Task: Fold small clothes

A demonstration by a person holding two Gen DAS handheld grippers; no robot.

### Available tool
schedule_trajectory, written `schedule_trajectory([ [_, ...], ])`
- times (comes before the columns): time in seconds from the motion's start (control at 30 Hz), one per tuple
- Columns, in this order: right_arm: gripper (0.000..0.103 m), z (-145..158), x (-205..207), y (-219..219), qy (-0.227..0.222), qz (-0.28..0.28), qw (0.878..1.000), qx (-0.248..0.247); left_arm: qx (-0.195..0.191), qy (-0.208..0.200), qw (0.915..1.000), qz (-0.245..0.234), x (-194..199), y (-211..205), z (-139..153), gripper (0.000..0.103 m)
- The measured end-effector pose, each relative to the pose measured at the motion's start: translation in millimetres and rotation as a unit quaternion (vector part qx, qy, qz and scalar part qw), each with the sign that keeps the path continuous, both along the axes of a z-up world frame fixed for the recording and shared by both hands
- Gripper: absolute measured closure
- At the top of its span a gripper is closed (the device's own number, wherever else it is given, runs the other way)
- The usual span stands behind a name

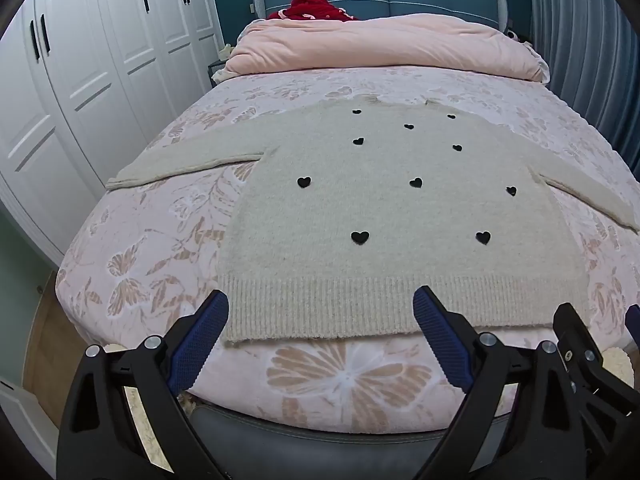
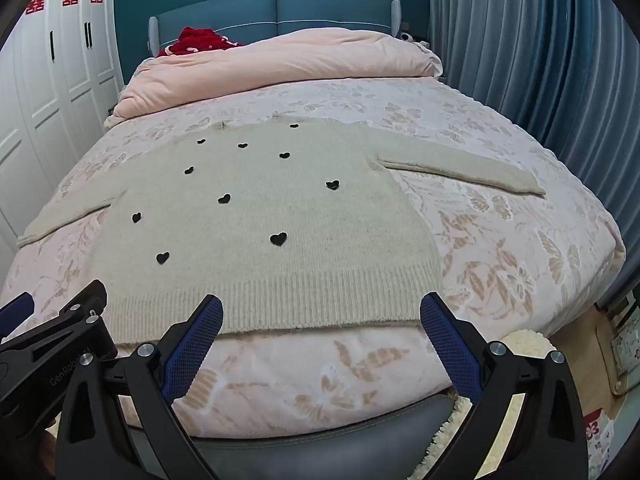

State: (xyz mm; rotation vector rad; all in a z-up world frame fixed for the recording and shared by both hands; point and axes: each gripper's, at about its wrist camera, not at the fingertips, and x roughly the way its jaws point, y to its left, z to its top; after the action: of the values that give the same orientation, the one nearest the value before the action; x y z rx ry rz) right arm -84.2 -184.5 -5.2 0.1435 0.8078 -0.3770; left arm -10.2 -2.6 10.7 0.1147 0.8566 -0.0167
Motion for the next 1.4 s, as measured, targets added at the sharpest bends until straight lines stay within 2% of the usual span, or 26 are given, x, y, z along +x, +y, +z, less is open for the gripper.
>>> schedule_trajectory([
  [1.3,0.005,-9,0,-2,0.006,0.0,1.0,0.007,0.005,0.006,1.0,0.0,1,0,-6,0.013],
  [1.33,0.005,-11,2,-3,0.008,0.002,1.0,0.011,0.001,0.012,0.9999,-0.001,2,0,-8,0.012],
  [1.4,0.005,-19,7,-14,0.013,0.026,0.998,0.052,-0.015,0.029,0.9995,-0.004,7,4,-13,0.008],
])
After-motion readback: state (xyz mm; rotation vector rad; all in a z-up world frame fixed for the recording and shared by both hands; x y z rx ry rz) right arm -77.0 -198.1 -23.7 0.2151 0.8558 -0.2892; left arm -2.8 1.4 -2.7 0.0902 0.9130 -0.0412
